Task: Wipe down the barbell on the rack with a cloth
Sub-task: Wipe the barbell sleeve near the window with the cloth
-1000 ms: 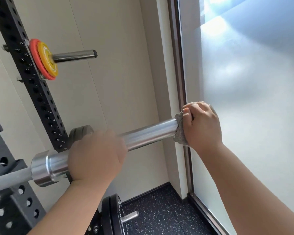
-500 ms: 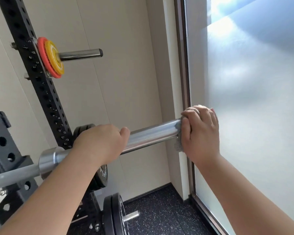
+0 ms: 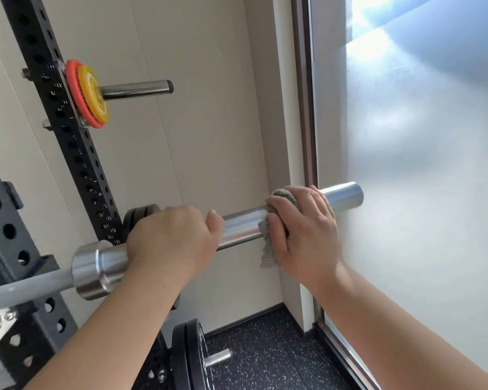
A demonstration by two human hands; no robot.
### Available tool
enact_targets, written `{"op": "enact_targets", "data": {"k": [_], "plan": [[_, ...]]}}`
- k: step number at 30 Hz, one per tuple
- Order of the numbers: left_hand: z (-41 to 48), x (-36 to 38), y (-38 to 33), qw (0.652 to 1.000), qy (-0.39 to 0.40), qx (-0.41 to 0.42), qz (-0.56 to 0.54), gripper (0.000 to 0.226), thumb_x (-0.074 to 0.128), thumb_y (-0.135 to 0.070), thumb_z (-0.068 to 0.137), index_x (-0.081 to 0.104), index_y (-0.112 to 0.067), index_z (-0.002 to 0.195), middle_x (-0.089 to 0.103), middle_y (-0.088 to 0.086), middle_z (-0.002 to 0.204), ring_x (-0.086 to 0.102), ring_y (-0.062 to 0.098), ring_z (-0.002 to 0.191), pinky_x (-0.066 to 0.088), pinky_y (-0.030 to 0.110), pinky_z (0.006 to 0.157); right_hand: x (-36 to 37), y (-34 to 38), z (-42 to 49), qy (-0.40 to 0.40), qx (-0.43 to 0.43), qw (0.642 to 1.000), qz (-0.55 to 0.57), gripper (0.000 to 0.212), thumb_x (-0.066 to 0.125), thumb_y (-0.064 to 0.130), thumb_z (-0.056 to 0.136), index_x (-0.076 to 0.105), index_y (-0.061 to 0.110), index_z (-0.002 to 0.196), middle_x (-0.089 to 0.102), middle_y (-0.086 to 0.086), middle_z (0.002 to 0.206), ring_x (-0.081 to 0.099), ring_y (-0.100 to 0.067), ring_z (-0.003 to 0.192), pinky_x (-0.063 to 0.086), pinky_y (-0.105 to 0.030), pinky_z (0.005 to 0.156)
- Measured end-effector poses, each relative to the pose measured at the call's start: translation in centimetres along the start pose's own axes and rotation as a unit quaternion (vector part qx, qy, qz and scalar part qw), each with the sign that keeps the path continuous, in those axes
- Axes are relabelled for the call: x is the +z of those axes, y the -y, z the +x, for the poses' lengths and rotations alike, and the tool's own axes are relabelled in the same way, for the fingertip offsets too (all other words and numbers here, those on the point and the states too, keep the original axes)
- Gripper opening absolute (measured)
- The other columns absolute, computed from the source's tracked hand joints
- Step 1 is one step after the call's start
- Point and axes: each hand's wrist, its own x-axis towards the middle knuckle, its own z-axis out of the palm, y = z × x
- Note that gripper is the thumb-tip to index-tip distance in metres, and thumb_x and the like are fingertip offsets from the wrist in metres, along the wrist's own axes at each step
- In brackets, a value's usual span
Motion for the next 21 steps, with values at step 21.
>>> {"op": "enact_targets", "data": {"k": [21], "plan": [[-1.9, 0.0, 3.2, 0.997, -0.070, 0.041, -0.017, 0.063, 0.010, -0.064, 0.098, 0.060, -0.027, 0.087, 0.062, -0.007, 0.080, 0.062, 0.020, 0.075, 0.052, 0.033, 0.066, 1.0, 3.3, 1.5, 0.020, 0.099, 0.993, -0.066, 0.031, 0.047, 0.032, 0.100, 0.067, 0.021, 0.080, 0.066, 0.000, 0.087, 0.062, -0.031, 0.086, 0.043, -0.049, 0.112]]}}
